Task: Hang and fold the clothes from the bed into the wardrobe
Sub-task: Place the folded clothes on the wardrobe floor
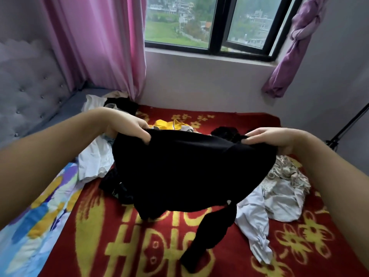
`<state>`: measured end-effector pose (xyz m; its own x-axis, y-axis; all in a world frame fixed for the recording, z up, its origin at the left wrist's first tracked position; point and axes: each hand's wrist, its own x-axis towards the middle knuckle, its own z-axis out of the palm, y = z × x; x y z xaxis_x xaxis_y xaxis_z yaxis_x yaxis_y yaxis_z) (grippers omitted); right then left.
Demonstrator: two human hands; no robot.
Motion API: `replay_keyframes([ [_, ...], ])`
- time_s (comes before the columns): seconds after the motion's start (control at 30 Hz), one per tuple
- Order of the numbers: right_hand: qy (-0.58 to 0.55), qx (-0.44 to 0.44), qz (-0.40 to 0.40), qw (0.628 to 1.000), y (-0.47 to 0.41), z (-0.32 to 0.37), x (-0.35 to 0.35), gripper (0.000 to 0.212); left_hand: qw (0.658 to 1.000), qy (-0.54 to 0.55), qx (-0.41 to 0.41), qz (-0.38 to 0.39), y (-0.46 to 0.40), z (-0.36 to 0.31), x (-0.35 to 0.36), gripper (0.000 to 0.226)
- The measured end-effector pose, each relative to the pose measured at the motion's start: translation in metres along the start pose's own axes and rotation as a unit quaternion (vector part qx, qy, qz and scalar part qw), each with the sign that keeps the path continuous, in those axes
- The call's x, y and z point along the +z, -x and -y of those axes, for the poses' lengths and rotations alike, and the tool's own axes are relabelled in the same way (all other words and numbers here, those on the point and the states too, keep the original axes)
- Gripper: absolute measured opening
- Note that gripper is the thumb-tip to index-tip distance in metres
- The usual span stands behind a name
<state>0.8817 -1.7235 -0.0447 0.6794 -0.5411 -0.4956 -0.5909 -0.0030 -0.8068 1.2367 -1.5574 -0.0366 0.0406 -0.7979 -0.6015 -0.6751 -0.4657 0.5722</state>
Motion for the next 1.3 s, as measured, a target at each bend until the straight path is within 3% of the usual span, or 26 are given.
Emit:
replay_keyframes([
  [0.13, -0.030, -0.008, 0.032, 0.999, 0.006, -0.006, -0.011, 0.021, 0.999, 0.042, 0.018, 0.023, 0.000, 0.002, -0.008, 0.042],
  [0.23, -0.076, -0.041, -0.041, 0.995, -0.008, 0.003, -0.013, 0.017, 0.996, 0.077, 0.052, -0.012, -0.015, -0.004, -0.017, 0.016],
  [0.27, -0.094, -0.053, -0.083, 0.991, -0.017, 0.006, -0.014, 0.015, 0.993, 0.084, 0.066, -0.054, -0.024, -0.006, -0.020, 0.004],
  [0.4, -0.206, -0.116, -0.285, 0.929, -0.078, 0.004, -0.004, 0.016, 0.929, 0.140, 0.122, -0.318, -0.101, -0.011, -0.014, 0.011],
  [0.5, -0.204, -0.093, -0.382, 0.897, -0.140, -0.027, 0.020, 0.022, 0.904, 0.160, 0.088, -0.387, -0.176, 0.004, 0.020, 0.031],
  [0.6, -0.078, -0.039, -0.311, 0.946, -0.186, -0.087, 0.071, 0.030, 0.935, 0.077, 0.063, -0.341, -0.220, 0.046, 0.088, 0.043],
  [0.7, 0.115, 0.029, -0.138, 0.983, -0.198, -0.178, 0.153, 0.035, 0.981, 0.020, 0.053, -0.188, -0.230, 0.110, 0.198, 0.027],
  [0.77, 0.222, 0.068, -0.013, 0.973, -0.186, -0.242, 0.208, 0.042, 0.997, -0.036, 0.026, -0.067, -0.218, 0.152, 0.273, 0.023],
  [0.83, 0.314, 0.107, 0.104, 0.938, -0.175, -0.297, 0.253, 0.049, 0.993, -0.113, 0.004, 0.033, -0.209, 0.189, 0.334, 0.029],
  [0.93, 0.397, 0.138, 0.179, 0.890, -0.163, -0.354, 0.294, 0.071, 0.968, -0.225, -0.011, 0.108, -0.199, 0.232, 0.401, 0.067],
  [1.0, 0.438, 0.127, 0.182, 0.871, -0.162, -0.377, 0.314, 0.090, 0.945, -0.285, -0.025, 0.159, -0.196, 0.250, 0.438, 0.101],
  [1.07, 0.472, 0.106, 0.162, 0.860, -0.163, -0.393, 0.331, 0.096, 0.932, -0.331, -0.041, 0.139, -0.196, 0.259, 0.468, 0.110],
  [1.13, 0.486, 0.084, 0.104, 0.864, -0.167, -0.400, 0.341, 0.078, 0.935, -0.343, -0.058, 0.066, -0.201, 0.261, 0.489, 0.097],
  [1.2, 0.443, 0.073, 0.013, 0.893, -0.177, -0.394, 0.342, 0.046, 0.949, -0.307, -0.075, -0.006, -0.209, 0.257, 0.493, 0.068],
  [1.3, 0.255, 0.096, -0.109, 0.956, -0.195, -0.360, 0.322, 0.027, 0.978, -0.142, -0.104, -0.107, -0.227, 0.243, 0.462, 0.032],
])
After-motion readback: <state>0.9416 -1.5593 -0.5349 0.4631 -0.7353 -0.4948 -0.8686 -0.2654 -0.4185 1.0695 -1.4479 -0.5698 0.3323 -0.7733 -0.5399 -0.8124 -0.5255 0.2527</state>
